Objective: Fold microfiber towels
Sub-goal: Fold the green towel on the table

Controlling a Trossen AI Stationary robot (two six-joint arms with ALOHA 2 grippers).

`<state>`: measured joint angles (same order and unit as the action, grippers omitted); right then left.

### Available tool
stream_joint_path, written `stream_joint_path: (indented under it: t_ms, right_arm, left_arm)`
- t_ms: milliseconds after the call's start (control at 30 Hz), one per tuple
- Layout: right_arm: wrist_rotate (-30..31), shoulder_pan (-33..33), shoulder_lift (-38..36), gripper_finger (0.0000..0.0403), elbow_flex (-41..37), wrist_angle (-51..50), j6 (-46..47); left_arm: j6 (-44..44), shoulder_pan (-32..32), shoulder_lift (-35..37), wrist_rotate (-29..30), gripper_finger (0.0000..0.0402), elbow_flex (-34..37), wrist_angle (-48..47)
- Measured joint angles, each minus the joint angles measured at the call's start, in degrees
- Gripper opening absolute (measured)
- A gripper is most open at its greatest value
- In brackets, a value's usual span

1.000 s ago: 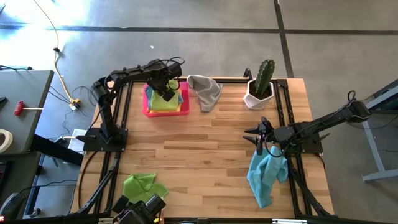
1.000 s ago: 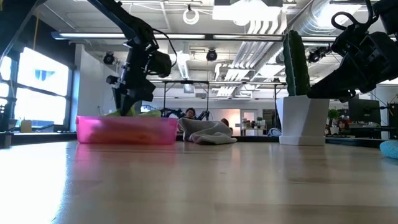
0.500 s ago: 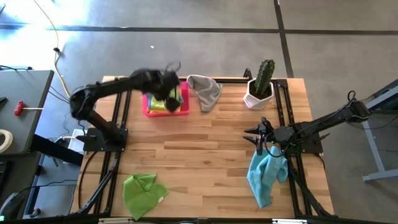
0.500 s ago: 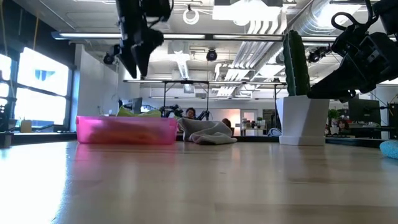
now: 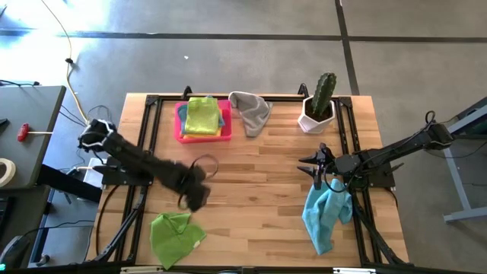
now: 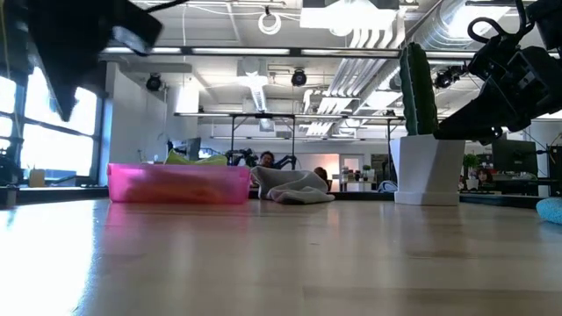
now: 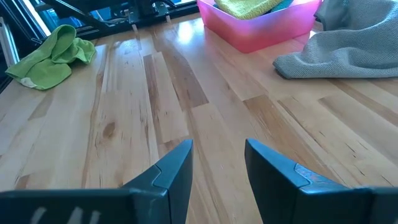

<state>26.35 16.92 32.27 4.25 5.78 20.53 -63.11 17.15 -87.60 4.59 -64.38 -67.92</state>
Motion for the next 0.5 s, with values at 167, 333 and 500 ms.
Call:
stream_joint_path:
  t_ms: [167,333,500]
  right_arm:
    - [-0.02,-0.01,0.02,0.0138,0.00,0.00,0.00]
    - [-0.04,0.00,0.10,0.0138,0.00,-0.57,0.00]
    - [-0.07,0.01,0.22,0.0138,-0.02,-0.96,0.00]
  left_arm:
    - [-15.37,12.22,-2.39,-6.01,0.0234,0.80,3.71]
    - [-28.03,21.85,-6.14,-11.65,0.0232,0.84,7.14]
    - [-34.74,28.13,-9.62,-17.28,0.0232,0.86,13.86]
